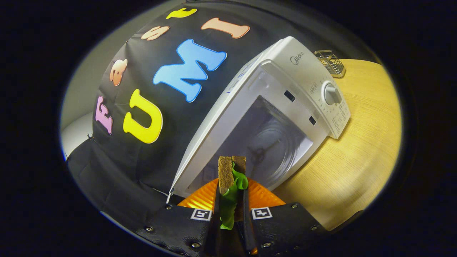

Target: Open the microwave, put the food inside, and close the microwave door.

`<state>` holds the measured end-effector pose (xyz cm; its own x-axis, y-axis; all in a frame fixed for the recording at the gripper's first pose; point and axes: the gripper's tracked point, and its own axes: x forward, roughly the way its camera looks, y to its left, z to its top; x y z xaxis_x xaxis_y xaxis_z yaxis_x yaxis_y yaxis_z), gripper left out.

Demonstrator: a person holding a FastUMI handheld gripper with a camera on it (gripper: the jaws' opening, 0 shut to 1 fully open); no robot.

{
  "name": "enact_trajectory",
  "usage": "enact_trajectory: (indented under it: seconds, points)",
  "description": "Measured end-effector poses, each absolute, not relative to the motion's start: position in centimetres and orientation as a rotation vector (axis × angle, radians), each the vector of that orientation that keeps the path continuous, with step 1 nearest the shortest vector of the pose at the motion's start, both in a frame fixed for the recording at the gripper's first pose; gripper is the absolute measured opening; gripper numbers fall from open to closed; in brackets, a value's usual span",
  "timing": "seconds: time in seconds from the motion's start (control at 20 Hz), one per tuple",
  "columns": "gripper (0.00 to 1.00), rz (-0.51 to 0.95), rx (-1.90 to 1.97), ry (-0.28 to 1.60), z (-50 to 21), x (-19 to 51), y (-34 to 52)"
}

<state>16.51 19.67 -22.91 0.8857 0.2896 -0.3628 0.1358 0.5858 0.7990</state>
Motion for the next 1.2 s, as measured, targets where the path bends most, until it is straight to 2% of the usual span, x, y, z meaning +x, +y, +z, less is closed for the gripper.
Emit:
enact_trajectory:
  seconds: [0.45, 0.9, 1.05, 1.1, 1.2]
  points:
    - [0.26, -0.021, 1.012, 0.41, -26.6, 21.7, 20.7]
    - [0.26, -0.112, 1.022, 0.414, -30.6, 24.3, 20.6]
    - [0.28, -0.13, 1.003, 0.437, -31.3, 24.2, 20.1]
    - [0.34, -0.132, 0.996, 0.442, -31.5, 24.2, 20.0]
    - [0.39, -0.145, 0.975, 0.454, -31.8, 23.8, 19.9]
